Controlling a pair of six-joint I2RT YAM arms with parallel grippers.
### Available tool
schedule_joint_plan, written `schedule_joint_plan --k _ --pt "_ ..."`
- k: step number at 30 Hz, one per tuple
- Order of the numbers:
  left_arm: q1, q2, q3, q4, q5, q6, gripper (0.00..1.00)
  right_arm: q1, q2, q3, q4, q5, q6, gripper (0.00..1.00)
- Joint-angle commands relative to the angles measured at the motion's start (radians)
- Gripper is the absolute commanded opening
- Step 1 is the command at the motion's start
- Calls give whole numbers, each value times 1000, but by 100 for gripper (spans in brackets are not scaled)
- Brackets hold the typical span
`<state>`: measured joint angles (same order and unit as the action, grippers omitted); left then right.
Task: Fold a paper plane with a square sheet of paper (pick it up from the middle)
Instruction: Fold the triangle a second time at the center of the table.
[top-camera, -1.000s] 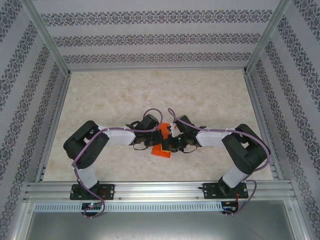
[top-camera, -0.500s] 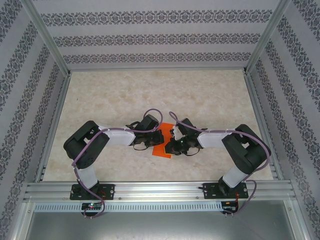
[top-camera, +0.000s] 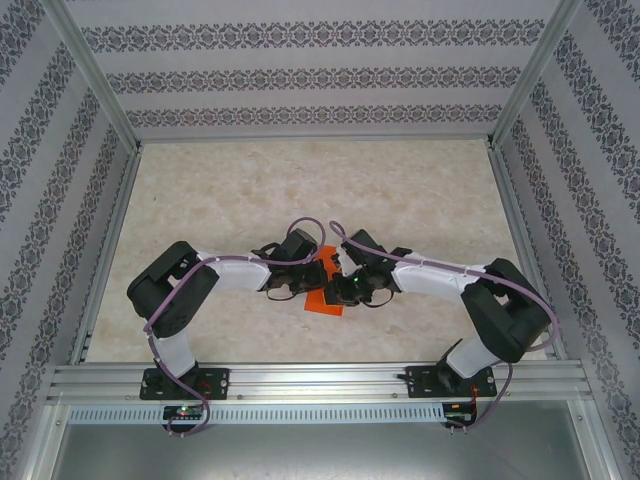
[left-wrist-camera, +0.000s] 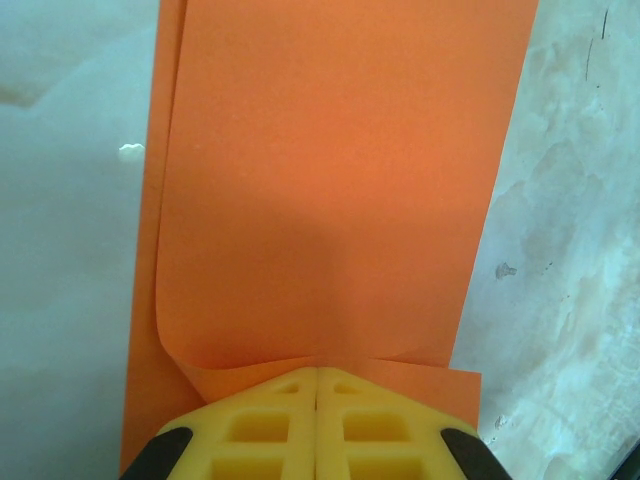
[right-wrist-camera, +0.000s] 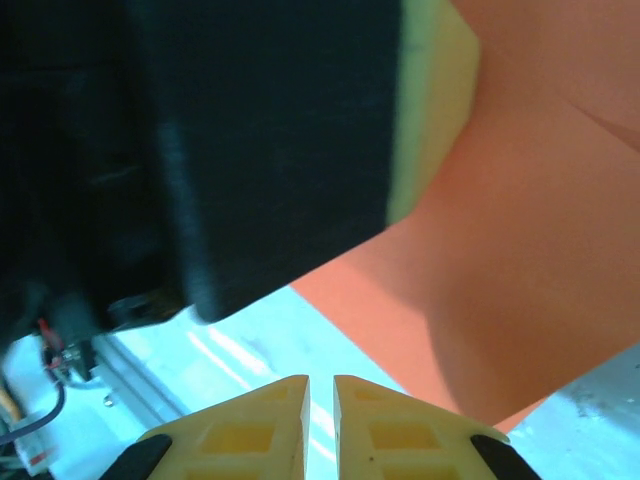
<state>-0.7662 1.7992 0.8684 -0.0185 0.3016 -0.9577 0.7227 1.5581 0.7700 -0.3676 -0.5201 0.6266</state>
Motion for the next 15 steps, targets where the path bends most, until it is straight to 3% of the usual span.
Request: schedule_joint_plan --k 1,15 --pt "2 54 -35 -61 -26 7 7 10 27 18 -40 91 -10 15" --pt "4 67 -33 -67 -27 15 7 6 56 -69 -114 177 -38 14"
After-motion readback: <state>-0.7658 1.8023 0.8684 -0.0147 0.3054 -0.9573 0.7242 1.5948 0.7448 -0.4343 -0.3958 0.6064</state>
